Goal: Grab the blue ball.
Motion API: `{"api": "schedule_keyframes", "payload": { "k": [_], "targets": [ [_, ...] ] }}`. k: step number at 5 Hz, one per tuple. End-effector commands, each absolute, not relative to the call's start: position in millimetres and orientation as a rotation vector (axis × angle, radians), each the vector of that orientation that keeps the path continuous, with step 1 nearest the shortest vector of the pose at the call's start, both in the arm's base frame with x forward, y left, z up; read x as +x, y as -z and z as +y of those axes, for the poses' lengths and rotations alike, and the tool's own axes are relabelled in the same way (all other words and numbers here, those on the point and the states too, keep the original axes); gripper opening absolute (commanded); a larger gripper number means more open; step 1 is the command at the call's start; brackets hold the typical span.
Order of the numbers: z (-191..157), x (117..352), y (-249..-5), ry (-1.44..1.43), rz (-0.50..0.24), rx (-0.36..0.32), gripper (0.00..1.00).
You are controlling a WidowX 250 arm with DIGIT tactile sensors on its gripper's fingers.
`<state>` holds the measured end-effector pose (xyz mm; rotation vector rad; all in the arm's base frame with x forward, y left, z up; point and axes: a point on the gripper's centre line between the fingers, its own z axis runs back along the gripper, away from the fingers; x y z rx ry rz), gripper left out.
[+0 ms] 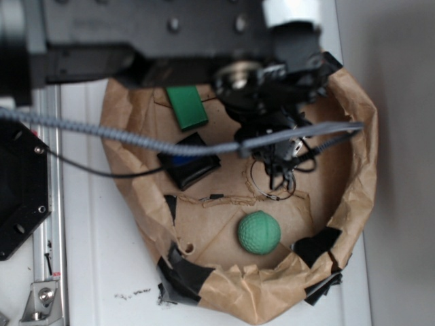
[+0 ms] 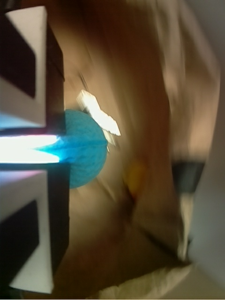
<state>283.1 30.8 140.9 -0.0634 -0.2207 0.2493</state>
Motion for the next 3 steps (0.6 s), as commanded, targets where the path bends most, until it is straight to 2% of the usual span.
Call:
{"api": "schedule_keyframes", "payload": {
  "k": [1, 2, 3],
  "targets": [
    [1.5, 265.6, -187.0, -0.232, -0.143, -0.163, 0.00],
    [-1.1, 260.2, -184.5, -0.209, -0.111, -0.126, 0.00],
    [4.8, 256.7, -180.8, -0.267, -0.122, -0.071, 0.00]
  ]
}}
